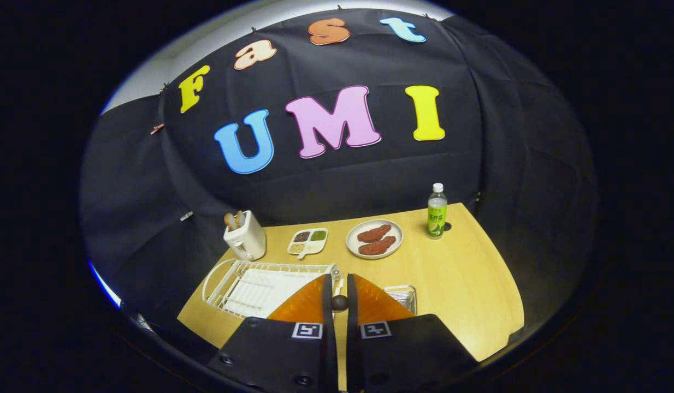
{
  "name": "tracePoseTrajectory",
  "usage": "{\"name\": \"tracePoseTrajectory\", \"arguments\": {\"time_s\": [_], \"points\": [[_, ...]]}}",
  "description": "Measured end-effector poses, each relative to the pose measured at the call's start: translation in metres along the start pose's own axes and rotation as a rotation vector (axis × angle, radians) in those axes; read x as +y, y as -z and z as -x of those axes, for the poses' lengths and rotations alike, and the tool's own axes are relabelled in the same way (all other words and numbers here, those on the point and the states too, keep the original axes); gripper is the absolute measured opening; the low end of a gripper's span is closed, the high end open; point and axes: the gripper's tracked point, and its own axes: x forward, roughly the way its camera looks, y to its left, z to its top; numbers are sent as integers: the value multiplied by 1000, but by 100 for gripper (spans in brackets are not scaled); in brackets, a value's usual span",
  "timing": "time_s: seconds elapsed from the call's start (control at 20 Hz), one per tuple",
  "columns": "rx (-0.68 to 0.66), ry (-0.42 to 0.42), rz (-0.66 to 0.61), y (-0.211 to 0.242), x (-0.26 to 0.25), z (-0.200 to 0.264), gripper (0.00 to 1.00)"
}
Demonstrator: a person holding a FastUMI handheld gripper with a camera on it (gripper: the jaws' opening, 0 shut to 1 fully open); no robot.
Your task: Take the plate from the dish rack, then take the spoon from the basket and place it into the plate.
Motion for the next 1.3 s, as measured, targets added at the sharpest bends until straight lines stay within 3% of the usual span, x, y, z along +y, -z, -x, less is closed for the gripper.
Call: {"name": "tracePoseTrajectory", "arguments": {"time_s": [0.25,0.45,0.9,1.3], "points": [[77,-116,43,52,53,10,11],[165,-162,89,100,81,-2,10],[232,-166,118,180,103,-54,11],[251,-199,115,208,99,-40,10]]}}
